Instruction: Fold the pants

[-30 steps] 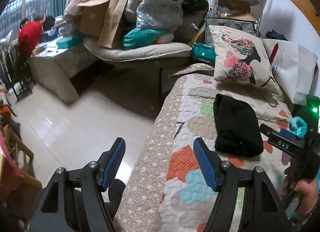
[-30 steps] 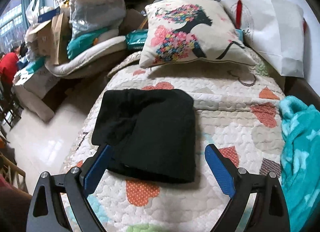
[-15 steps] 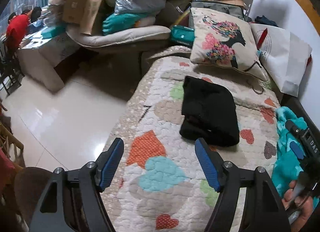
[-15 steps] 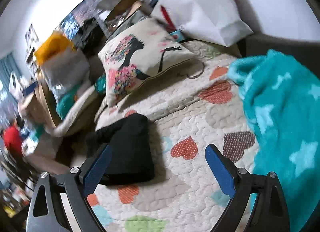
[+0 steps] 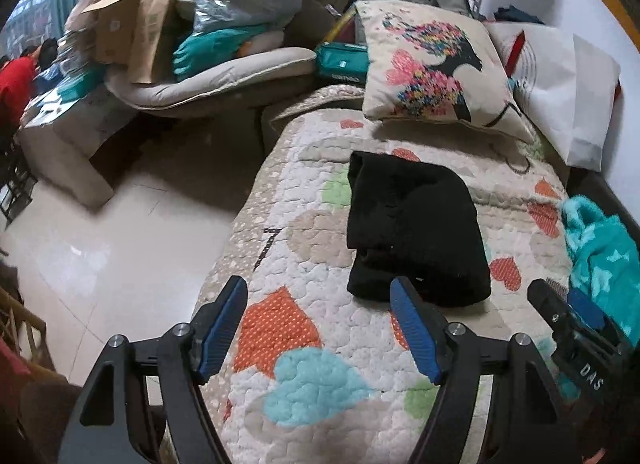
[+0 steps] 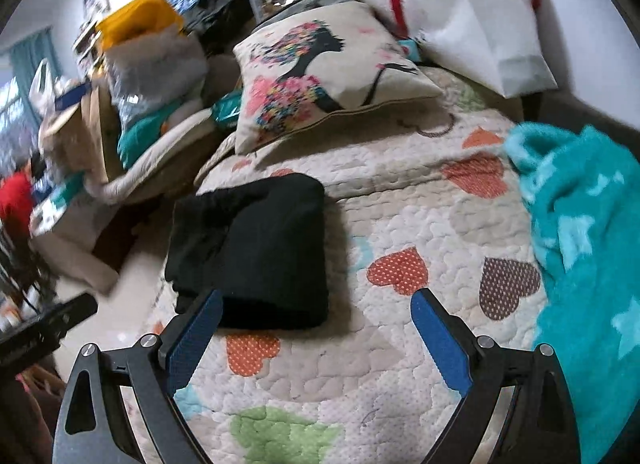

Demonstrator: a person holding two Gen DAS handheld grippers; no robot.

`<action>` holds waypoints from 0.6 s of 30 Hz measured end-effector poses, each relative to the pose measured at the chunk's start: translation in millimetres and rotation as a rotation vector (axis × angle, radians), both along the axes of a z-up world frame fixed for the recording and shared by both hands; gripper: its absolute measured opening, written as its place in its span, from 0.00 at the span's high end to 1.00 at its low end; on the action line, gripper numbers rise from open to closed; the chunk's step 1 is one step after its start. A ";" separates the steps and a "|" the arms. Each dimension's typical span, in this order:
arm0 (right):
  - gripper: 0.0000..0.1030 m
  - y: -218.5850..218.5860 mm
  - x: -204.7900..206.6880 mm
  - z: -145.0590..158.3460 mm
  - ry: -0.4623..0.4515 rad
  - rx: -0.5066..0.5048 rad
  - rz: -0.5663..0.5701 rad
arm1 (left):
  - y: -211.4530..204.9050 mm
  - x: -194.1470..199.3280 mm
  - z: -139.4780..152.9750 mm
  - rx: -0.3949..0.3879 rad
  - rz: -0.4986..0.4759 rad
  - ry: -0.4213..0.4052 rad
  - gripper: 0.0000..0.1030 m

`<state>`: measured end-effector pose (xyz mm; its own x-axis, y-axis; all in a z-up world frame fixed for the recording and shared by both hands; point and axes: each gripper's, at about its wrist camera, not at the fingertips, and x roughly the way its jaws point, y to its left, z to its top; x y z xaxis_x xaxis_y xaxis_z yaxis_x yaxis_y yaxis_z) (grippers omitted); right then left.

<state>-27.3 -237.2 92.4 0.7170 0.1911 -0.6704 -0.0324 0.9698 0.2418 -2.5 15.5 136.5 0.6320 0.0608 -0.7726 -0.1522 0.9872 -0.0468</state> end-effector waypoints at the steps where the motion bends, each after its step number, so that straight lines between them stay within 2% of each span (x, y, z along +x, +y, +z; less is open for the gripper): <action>1: 0.05 4.1 0.4 -1.0 0.001 -0.011 0.011 | -1.7 1.7 -3.0 0.010 -0.008 0.004 0.29; 7: 0.05 24.6 3.5 -7.4 0.010 -0.084 0.040 | -4.5 3.1 -12.0 0.032 -0.045 0.009 0.29; 12: 0.05 31.3 2.8 -16.5 0.035 -0.130 0.048 | -0.1 1.3 -23.1 0.000 -0.056 0.040 0.28; 18: 0.05 32.4 -0.3 -19.8 0.054 -0.144 0.033 | 4.1 -3.7 -24.5 -0.010 -0.060 0.029 0.28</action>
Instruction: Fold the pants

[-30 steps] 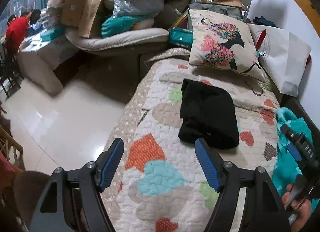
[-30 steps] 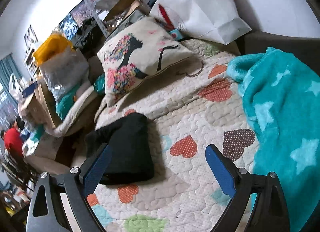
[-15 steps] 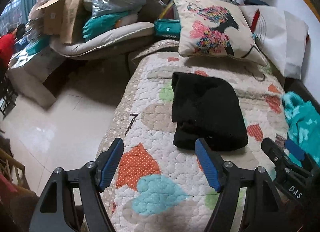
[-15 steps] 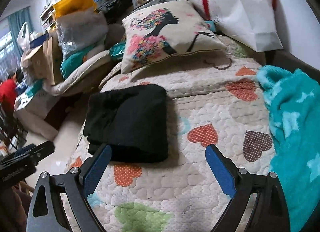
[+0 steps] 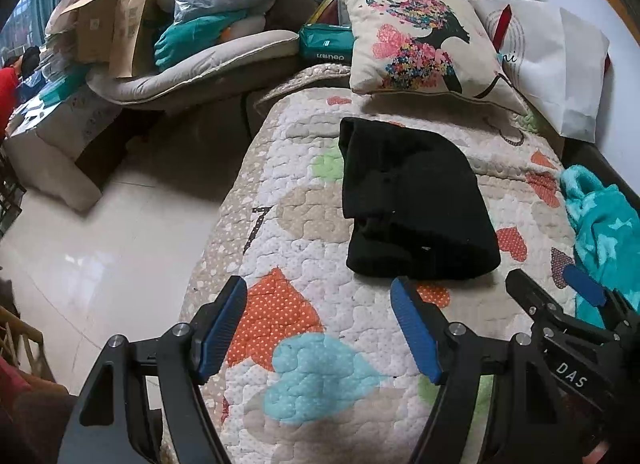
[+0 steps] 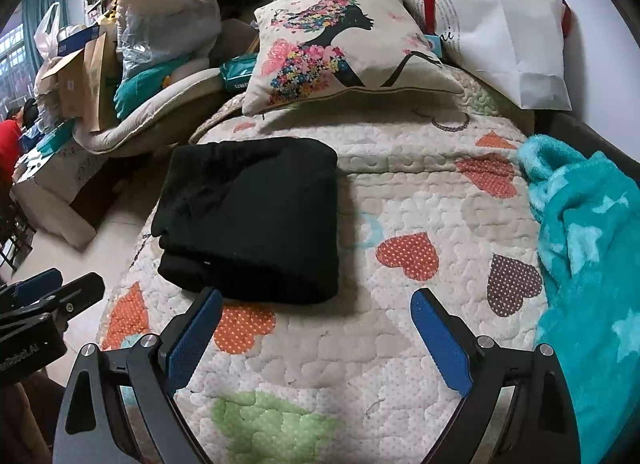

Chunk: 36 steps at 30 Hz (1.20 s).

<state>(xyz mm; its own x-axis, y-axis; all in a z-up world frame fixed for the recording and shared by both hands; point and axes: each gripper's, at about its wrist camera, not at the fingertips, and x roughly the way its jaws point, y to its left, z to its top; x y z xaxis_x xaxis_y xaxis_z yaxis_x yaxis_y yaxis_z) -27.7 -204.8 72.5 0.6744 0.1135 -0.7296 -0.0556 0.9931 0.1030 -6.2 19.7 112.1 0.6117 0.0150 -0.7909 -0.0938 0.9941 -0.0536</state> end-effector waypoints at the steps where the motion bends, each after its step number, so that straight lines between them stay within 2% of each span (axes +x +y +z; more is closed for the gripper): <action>1: 0.05 0.0 -0.7 -0.6 0.003 -0.001 -0.004 | 0.4 -1.0 0.7 -0.006 -0.001 -0.003 0.28; 15: 0.05 6.9 -14.5 -5.3 0.027 -0.010 -0.021 | 7.8 -19.9 20.7 -0.019 0.015 -0.102 0.27; 32: 0.05 20.4 -29.2 -5.7 0.025 -0.030 0.002 | 8.6 -35.6 29.2 -0.003 0.026 -0.139 0.25; 36: 0.05 22.0 -29.9 -6.4 0.027 -0.030 0.005 | 8.3 -41.5 32.6 0.018 0.028 -0.176 0.19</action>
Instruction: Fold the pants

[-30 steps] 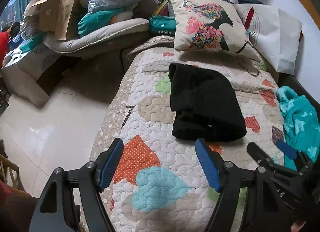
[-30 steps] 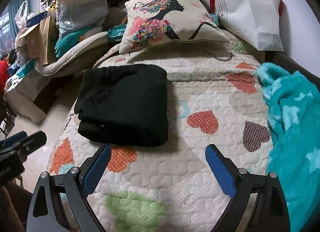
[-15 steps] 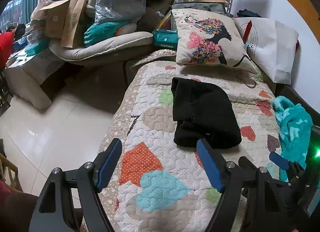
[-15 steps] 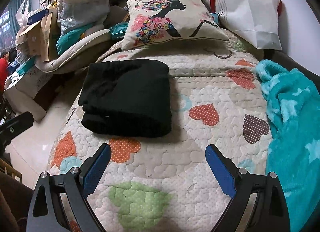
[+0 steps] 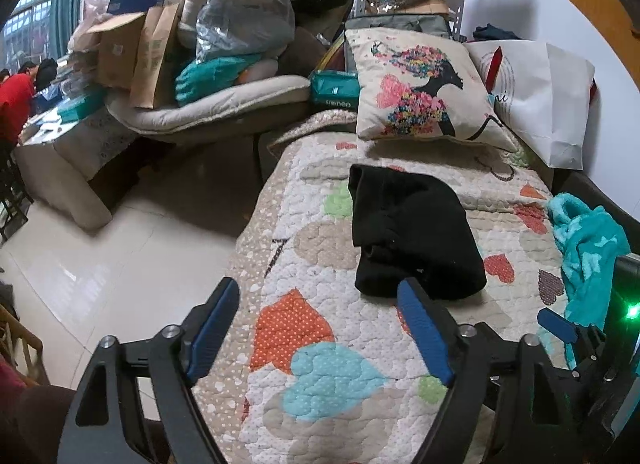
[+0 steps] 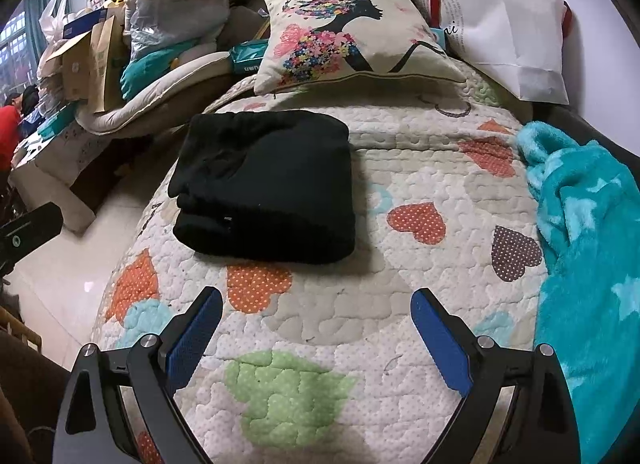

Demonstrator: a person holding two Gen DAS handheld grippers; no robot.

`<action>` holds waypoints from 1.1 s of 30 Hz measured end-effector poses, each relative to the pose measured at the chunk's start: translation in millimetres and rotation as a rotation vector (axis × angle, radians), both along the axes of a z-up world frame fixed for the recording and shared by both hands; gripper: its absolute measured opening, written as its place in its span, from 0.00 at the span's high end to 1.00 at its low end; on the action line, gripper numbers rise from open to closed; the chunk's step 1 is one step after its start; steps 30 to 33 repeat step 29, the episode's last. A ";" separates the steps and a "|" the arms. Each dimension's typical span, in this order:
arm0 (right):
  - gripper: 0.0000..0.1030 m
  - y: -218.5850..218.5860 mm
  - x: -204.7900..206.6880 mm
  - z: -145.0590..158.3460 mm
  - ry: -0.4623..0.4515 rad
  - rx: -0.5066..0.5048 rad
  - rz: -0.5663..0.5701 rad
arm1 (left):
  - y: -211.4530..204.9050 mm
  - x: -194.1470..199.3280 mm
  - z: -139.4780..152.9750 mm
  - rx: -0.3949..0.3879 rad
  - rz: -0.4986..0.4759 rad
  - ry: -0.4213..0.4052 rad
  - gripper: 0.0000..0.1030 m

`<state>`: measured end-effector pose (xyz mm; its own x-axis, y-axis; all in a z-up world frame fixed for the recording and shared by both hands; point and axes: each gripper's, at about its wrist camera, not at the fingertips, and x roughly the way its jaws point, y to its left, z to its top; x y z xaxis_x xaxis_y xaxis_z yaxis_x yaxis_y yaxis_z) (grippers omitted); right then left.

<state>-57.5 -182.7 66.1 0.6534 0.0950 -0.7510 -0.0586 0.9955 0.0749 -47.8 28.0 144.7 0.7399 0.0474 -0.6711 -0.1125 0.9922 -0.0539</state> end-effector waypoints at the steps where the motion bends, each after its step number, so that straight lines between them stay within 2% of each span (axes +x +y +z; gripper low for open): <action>1: 0.05 0.3 -0.2 0.1 0.000 0.000 0.001 | 0.1 -1.4 1.2 0.000 -0.001 -0.012 0.17; 2: 0.05 0.7 -0.5 0.4 -0.001 0.000 0.002 | 0.5 -4.8 5.2 -0.005 -0.006 -0.043 0.16; 4: 0.05 2.3 -1.4 1.5 -0.007 -0.001 0.008 | 1.9 -7.7 12.6 -0.022 0.000 -0.085 0.06; 8: 0.05 5.3 -2.9 2.9 -0.012 -0.007 0.018 | 6.1 -7.1 23.0 -0.089 -0.021 -0.118 0.02; 13: 0.05 6.0 -4.3 3.6 -0.013 -0.007 0.018 | 4.3 1.1 16.0 -0.120 -0.054 -0.045 0.00; 20: 0.05 4.3 -7.4 1.8 -0.002 -0.010 0.007 | -3.1 5.4 -0.1 -0.080 -0.064 0.037 0.00; 27: 0.05 1.7 -7.6 0.0 0.008 -0.013 -0.002 | -10.1 2.4 -3.7 -0.027 -0.061 0.031 0.00; 33: 0.05 1.9 -7.5 -0.5 0.011 -0.015 -0.001 | -9.1 3.2 -4.5 -0.034 -0.059 0.033 0.00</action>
